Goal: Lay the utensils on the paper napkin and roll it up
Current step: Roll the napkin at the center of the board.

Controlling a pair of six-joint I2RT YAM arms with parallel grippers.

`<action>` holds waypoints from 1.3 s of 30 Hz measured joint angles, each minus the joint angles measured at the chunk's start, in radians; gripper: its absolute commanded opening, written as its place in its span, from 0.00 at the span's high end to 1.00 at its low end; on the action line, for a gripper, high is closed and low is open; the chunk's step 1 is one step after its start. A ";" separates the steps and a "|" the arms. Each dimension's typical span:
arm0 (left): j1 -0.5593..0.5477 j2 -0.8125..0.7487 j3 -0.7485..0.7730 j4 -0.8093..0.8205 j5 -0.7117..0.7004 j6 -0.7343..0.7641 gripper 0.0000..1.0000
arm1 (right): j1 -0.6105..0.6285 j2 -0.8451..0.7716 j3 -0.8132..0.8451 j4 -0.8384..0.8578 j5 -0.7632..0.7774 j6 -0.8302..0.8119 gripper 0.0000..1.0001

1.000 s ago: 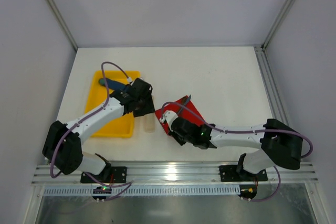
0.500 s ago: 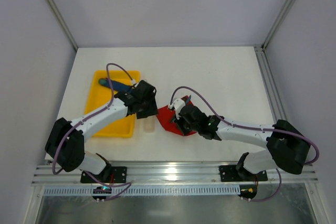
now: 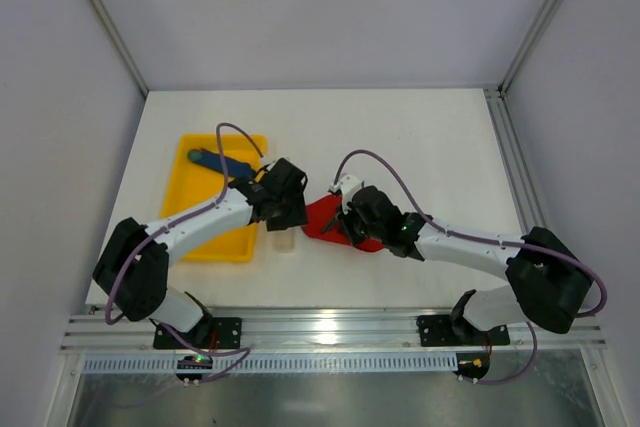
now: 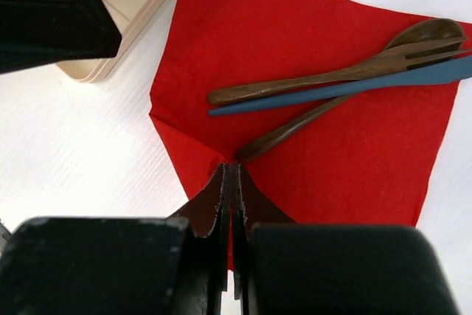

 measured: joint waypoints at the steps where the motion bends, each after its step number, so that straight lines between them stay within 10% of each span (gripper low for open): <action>1: -0.004 0.000 0.000 0.000 -0.002 0.000 0.46 | -0.004 0.000 0.000 0.002 0.000 0.003 0.96; 27: -0.140 0.115 0.024 0.154 0.092 -0.028 0.48 | -0.064 0.035 0.011 0.024 0.012 0.068 0.96; 39: -0.141 0.170 0.046 0.162 0.088 -0.048 0.49 | -0.098 0.032 0.011 0.011 0.006 0.121 0.71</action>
